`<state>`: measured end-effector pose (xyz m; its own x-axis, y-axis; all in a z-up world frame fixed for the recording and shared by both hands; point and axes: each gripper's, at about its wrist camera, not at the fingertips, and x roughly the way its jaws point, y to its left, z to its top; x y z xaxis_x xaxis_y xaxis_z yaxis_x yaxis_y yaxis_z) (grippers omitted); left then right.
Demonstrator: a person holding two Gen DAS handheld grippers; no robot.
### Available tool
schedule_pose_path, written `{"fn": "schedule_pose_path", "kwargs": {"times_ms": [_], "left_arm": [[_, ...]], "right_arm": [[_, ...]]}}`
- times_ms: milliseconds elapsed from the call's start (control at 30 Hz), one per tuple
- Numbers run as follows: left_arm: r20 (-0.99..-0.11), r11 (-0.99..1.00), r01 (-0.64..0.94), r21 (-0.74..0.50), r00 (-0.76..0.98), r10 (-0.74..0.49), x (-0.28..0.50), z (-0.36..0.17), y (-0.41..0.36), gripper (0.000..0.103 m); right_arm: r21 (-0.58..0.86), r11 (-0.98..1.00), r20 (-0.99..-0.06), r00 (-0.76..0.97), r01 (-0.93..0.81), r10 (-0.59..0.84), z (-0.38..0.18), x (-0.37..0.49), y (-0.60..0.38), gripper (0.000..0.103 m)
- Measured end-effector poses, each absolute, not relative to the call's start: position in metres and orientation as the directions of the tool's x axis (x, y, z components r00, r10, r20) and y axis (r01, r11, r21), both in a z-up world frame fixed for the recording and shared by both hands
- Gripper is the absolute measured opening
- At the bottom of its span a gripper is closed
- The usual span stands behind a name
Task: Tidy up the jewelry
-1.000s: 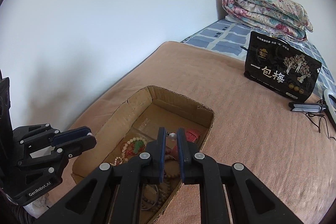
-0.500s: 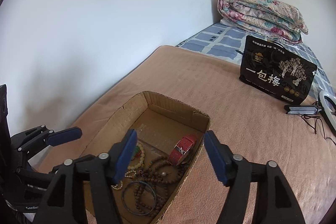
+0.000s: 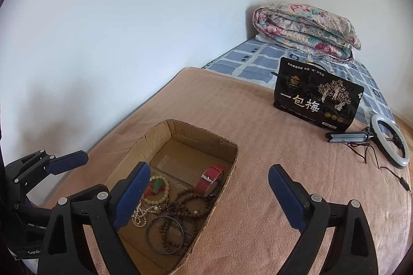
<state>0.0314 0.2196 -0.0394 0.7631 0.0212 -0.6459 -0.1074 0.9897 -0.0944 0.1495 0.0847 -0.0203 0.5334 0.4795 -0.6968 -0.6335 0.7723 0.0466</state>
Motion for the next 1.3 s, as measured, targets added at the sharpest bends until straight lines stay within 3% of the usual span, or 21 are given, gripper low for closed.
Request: {"fn": "schedule_pose_path", "kwargs": {"times_ms": [433,533,700,867,1300], "left_arm": [[-0.577,0.993,-0.111,-0.044,0.814,0.065,-0.004,0.005,0.182,0.062],[-0.559,0.992,-0.114,-0.054,0.827,0.065,-0.014,0.013,0.172,0.078],[-0.544,0.992,-0.116,-0.044,0.836,0.073,-0.026,0.020,0.155,0.080],[-0.538,0.991,-0.129,-0.023,0.837,0.097,-0.037,0.019,0.141,0.093],[-0.539,0.980,-0.200,-0.018,0.827,0.159,-0.045,0.006,0.138,0.103]], "right_arm": [[0.006,0.809,-0.645,0.616,-0.588,0.452,0.022,0.101,0.029,0.100],[-0.002,0.817,-0.636,0.631,-0.577,0.444,0.030,0.089,0.014,0.101],[-0.008,0.831,-0.618,0.657,-0.555,0.433,0.037,0.072,-0.013,0.103],[-0.004,0.838,-0.610,0.665,-0.546,0.430,0.037,0.060,-0.036,0.103],[-0.011,0.860,-0.602,0.690,-0.511,0.402,0.015,0.055,-0.062,0.103]]}}
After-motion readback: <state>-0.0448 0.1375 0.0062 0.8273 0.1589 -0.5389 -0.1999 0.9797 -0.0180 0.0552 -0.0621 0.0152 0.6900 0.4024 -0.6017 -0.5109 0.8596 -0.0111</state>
